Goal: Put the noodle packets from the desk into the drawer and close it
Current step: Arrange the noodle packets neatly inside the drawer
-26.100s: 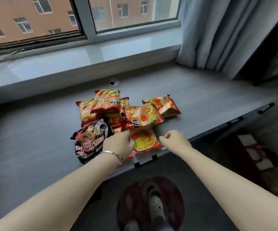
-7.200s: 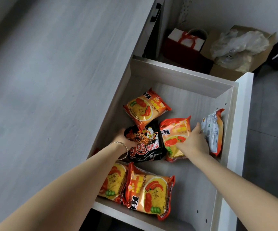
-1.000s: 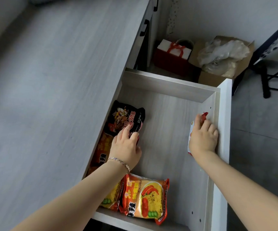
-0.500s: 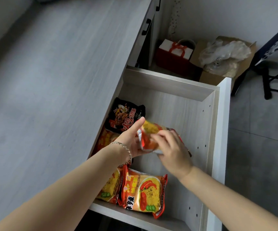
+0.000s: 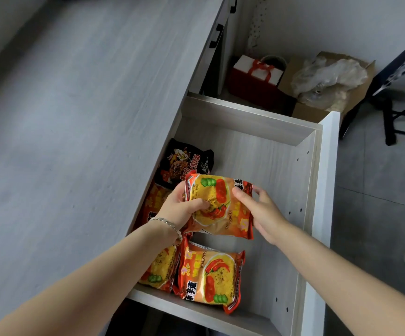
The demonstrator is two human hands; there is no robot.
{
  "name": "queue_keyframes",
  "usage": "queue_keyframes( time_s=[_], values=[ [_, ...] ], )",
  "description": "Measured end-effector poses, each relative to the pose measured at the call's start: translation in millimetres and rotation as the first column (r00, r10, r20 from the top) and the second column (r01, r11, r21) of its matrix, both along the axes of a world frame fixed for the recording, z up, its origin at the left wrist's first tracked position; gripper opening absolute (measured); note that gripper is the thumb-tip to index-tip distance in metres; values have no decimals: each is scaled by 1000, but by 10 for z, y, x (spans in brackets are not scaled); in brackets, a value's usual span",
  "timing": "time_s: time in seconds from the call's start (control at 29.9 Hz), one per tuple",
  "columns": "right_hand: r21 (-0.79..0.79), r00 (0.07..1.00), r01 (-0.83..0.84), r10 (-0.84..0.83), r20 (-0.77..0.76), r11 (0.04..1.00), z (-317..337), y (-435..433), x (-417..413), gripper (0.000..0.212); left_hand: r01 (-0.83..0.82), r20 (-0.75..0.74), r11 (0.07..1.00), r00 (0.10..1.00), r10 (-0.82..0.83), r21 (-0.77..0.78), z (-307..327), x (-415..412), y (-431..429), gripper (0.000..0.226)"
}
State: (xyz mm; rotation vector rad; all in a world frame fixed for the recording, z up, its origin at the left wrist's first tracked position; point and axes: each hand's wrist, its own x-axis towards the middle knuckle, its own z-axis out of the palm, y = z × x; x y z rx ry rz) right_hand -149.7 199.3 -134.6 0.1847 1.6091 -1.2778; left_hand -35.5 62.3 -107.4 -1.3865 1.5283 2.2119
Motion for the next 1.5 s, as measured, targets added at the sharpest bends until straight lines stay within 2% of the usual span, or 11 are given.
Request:
queue_keyframes(
  time_s=[0.07,0.17,0.27,0.37,0.57,0.67,0.84,1.04,1.24,1.34,1.5],
  values=[
    [13,999,42,-42,4,999,-46,-35,13,121,-3,32,998,999,4,-58,18,-25,3,33],
    [125,892,-281,307,-331,952,7,-46,3,91,309,102,915,951,-292,-259,65,-80,-57,48],
    [147,661,-567,554,-506,810,119,-87,-4,91,678,246,610,726,-642,-410,204,-219,-96,60],
    [158,624,-585,566,-538,795,160,-125,18,92,786,448,308,574,-686,-535,284,-378,-107,74],
    [22,925,42,-30,-379,999,-132,77,-107,56,525,379,376,836,-398,-764,144,-341,-178,53],
    [94,936,311,-287,-204,946,-412,255,-19,45,628,474,412,774,-419,-661,-61,-173,-186,49],
    [233,894,448,-437,-100,863,-726,386,228,37,785,625,241,606,-493,-571,-305,69,-209,49],
    [435,972,22,82,-220,900,-778,398,360,67,881,710,134,449,-543,-455,-440,210,-272,64],
    [579,744,-404,623,-242,708,-649,178,312,108,873,694,162,467,-548,-460,-487,210,-291,70],
    [640,660,-457,718,-222,618,-673,119,339,91,874,701,153,465,-541,-461,-506,191,-297,70],
    [596,804,-314,540,-246,739,-725,99,397,71,872,699,152,468,-540,-466,-531,192,-300,70]
  ],
)
